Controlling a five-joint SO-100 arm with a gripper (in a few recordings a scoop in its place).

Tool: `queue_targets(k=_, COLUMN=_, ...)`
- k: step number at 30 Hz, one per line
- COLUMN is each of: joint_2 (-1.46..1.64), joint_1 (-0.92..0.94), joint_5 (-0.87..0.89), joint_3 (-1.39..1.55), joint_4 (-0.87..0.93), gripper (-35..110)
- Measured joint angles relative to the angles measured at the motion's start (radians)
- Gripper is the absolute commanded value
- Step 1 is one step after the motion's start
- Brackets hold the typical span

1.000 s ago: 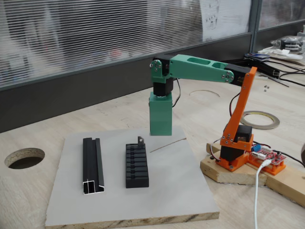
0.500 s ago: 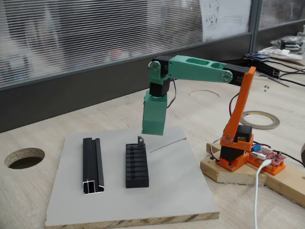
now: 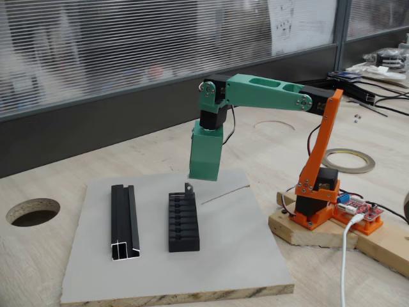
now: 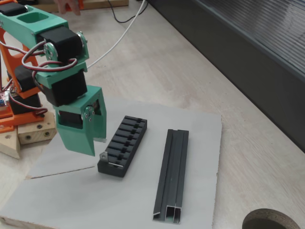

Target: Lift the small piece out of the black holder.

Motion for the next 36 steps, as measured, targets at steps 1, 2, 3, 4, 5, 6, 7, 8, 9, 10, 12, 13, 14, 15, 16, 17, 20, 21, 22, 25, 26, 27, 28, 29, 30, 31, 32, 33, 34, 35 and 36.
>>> queue_targets(k=1, joint_2=0.000, joint_1=0.000, joint_5=0.000, joint_3=0.000, joint_4=0.000, gripper=32)
queue_targets(k=2, joint_2=0.000, joint_1=0.000, joint_5=0.000, joint_3=0.000, joint_4=0.000, gripper=32)
queue_targets(k=3, joint_2=0.000, joint_1=0.000, joint_5=0.000, joint_3=0.000, joint_4=0.000, gripper=32)
queue_targets(k=4, joint_2=0.000, joint_1=0.000, joint_5=0.000, joint_3=0.000, joint_4=0.000, gripper=32)
queue_targets(k=5, joint_2=0.000, joint_1=0.000, joint_5=0.000, joint_3=0.000, joint_4=0.000, gripper=32)
queue_targets(k=6, joint_2=0.000, joint_1=0.000, joint_5=0.000, joint_3=0.000, joint_4=0.000, gripper=32)
queue_targets(k=7, joint_2=0.000, joint_1=0.000, joint_5=0.000, joint_3=0.000, joint_4=0.000, gripper=32)
queue_targets(k=8, joint_2=-0.009, joint_1=0.000, joint_5=0.000, joint_3=0.000, joint_4=0.000, gripper=32)
queue_targets(k=9, joint_2=-0.015, joint_1=0.000, joint_5=0.000, joint_3=0.000, joint_4=0.000, gripper=32)
queue_targets(k=10, joint_2=-0.015, joint_1=0.000, joint_5=0.000, joint_3=0.002, joint_4=0.000, gripper=32)
queue_targets(k=12, joint_2=-0.020, joint_1=-0.005, joint_5=0.000, joint_3=0.002, joint_4=-0.011, gripper=32)
queue_targets(k=13, joint_2=-0.031, joint_1=-0.005, joint_5=0.000, joint_3=0.002, joint_4=-0.025, gripper=32)
queue_targets(k=14, joint_2=-0.044, joint_1=-0.011, joint_5=0.000, joint_3=0.002, joint_4=-0.038, gripper=32)
queue_targets(k=15, joint_2=-0.063, joint_1=-0.011, joint_5=0.000, joint_3=0.002, joint_4=-0.055, gripper=32)
queue_targets(k=16, joint_2=-0.078, joint_1=-0.018, joint_5=0.000, joint_3=0.002, joint_4=-0.071, gripper=32)
queue_targets(k=17, joint_2=-0.081, joint_1=-0.020, joint_5=0.000, joint_3=0.002, joint_4=-0.087, gripper=32)
queue_targets(k=20, joint_2=-0.084, joint_1=-0.014, joint_5=0.000, joint_3=0.002, joint_4=-0.109, gripper=32)
queue_targets(k=21, joint_2=-0.084, joint_1=-0.014, joint_5=0.000, joint_3=0.002, joint_4=-0.109, gripper=32)
queue_targets(k=22, joint_2=-0.084, joint_1=-0.017, joint_5=0.000, joint_3=0.002, joint_4=-0.109, gripper=32)
queue_targets(k=25, joint_2=-0.084, joint_1=-0.015, joint_5=0.000, joint_3=0.002, joint_4=-0.109, gripper=32)
queue_targets(k=26, joint_2=-0.084, joint_1=-0.014, joint_5=0.000, joint_3=0.002, joint_4=-0.109, gripper=32)
queue_targets(k=27, joint_2=-0.084, joint_1=-0.014, joint_5=-0.002, joint_3=0.002, joint_4=-0.109, gripper=32)
queue_targets(k=28, joint_2=-0.084, joint_1=-0.025, joint_5=-0.006, joint_3=0.002, joint_4=-0.109, gripper=32)
queue_targets(k=29, joint_2=-0.084, joint_1=-0.037, joint_5=-0.015, joint_3=0.002, joint_4=-0.109, gripper=32)
queue_targets(k=30, joint_2=-0.084, joint_1=-0.057, joint_5=-0.026, joint_3=0.008, joint_4=-0.109, gripper=32)
queue_targets(k=31, joint_2=-0.084, joint_1=-0.074, joint_5=-0.043, joint_3=0.011, joint_4=-0.109, gripper=32)
queue_targets(k=32, joint_2=-0.084, joint_1=-0.089, joint_5=-0.064, joint_3=0.029, joint_4=-0.117, gripper=32)
queue_targets(k=33, joint_2=-0.084, joint_1=-0.097, joint_5=-0.083, joint_3=0.046, joint_4=-0.120, gripper=32)
queue_targets(k=34, joint_2=-0.084, joint_1=-0.098, joint_5=-0.097, joint_3=0.055, joint_4=-0.120, gripper=32)
queue_targets(k=35, joint_2=-0.086, joint_1=-0.097, joint_5=-0.104, joint_3=0.069, joint_4=-0.120, gripper=32)
queue_targets(k=36, joint_2=-0.089, joint_1=-0.098, joint_5=-0.103, joint_3=0.075, joint_4=-0.120, gripper=32)
